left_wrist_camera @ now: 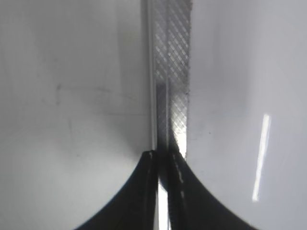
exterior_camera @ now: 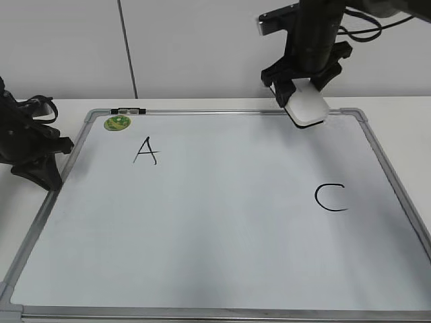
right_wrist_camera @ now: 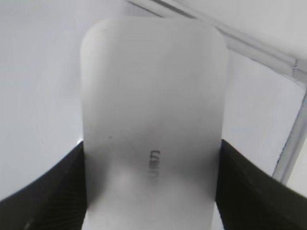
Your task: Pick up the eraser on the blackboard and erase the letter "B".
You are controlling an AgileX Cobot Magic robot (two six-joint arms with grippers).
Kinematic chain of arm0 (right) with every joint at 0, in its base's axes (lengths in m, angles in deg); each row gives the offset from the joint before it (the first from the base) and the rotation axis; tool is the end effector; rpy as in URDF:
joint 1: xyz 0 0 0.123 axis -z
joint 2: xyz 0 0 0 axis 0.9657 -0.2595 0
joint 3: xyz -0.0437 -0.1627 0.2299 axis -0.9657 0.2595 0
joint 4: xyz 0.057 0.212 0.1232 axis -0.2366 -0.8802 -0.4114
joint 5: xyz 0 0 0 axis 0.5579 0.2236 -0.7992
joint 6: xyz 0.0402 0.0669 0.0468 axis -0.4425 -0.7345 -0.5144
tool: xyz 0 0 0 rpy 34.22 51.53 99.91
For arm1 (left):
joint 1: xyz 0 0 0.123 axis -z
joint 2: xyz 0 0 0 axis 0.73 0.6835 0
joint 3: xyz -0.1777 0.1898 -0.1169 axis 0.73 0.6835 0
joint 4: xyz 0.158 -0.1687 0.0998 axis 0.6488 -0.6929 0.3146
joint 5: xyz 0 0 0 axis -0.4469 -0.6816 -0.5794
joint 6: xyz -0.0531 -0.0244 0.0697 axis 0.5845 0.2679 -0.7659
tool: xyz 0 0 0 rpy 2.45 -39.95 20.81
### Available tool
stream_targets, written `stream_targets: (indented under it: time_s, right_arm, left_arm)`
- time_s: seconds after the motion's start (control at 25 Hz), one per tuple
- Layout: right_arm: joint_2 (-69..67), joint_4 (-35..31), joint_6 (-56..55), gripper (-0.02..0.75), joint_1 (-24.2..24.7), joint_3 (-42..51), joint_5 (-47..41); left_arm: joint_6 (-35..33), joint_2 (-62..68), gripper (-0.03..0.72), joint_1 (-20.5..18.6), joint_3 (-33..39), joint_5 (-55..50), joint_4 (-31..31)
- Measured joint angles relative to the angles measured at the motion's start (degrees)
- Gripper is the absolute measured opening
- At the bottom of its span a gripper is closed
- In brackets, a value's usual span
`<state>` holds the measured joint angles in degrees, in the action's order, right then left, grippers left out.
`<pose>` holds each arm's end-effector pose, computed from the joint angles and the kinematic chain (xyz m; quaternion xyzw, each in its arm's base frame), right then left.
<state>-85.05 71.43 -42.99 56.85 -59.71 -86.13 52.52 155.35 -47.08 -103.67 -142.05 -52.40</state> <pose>0.4747 0.1393 0.2431 -0.1845 0.9658 -0.0634 0.1708 0.4135 -0.0175 0.1294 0.0027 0.9942 -0.1046 0.0247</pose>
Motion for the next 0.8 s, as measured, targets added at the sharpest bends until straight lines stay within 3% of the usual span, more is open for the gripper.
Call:
stream_targets:
  time_s: [0.36,0.8]
  right_arm:
    - [6.0,-7.7,0.9,0.537,6.7,1.5,-0.3]
    - [17.6,-8.1,2.1,0.537,9.7,19.8,-0.5]
  left_arm:
    - [0.0,0.0,0.010,0.0,0.0,0.0,0.0]
    - [0.0,0.0,0.010,0.0,0.0,0.1,0.0]
